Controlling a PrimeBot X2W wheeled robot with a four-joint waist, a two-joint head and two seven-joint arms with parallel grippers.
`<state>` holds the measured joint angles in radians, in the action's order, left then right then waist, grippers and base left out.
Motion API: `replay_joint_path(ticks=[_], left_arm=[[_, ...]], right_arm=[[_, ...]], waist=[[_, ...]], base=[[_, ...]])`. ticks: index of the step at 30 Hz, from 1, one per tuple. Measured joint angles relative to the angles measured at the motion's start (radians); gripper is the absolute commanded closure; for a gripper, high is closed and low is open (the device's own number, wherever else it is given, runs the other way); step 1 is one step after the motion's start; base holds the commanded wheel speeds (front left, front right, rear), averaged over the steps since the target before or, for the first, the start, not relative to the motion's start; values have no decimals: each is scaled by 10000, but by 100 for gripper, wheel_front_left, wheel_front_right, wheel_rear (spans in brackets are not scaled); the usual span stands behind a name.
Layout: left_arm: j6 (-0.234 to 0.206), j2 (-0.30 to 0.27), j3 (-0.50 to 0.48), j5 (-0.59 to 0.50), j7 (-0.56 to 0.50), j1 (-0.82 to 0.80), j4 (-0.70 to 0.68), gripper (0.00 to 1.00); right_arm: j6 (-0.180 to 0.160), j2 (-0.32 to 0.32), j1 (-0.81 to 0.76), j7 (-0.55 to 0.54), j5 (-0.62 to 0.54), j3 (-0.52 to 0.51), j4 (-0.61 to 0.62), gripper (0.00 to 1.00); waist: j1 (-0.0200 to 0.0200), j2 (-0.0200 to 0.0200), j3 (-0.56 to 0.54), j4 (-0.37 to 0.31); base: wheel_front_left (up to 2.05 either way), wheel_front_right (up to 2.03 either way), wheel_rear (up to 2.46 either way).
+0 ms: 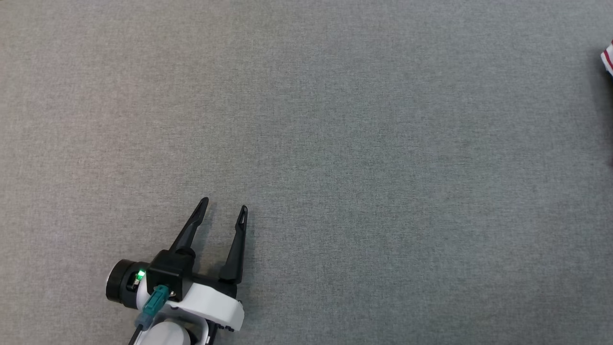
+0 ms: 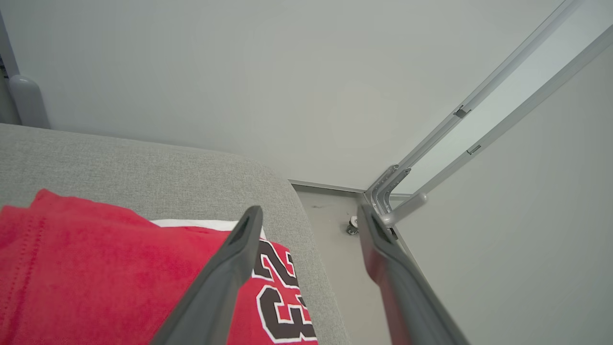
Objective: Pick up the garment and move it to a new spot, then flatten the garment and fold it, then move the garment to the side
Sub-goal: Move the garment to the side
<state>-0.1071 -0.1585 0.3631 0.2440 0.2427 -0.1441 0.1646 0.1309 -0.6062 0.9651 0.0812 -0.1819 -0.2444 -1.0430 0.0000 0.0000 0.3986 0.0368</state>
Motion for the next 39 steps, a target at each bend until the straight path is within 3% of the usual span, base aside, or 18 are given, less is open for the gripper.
replay_joint_path(ticks=[12,20,31,39], left_arm=[[-96,-90,58,-4,-96,-35,-69,0],[-171,-12,-157,224,2,-277,-17,0],[-451,410,-851,888,148,-90,420,0],[-439,581,-907,1193,174,670,899,0]], right_arm=[[0,1016,301,1183,-918,-353,-286,0],[0,2082,413,1751,79,109,-215,0],[0,3530,-2132,1804,2351,2021,2554,0],[-2,4543,-4779,1804,3196,2151,4351,0]], waist=[[0,0,-236,-315],[0,0,-892,-472],[0,0,-2449,-730],[-1,0,-3605,-923]], base=[[0,0,0],[0,0,0],[0,0,0],[0,0,0]])
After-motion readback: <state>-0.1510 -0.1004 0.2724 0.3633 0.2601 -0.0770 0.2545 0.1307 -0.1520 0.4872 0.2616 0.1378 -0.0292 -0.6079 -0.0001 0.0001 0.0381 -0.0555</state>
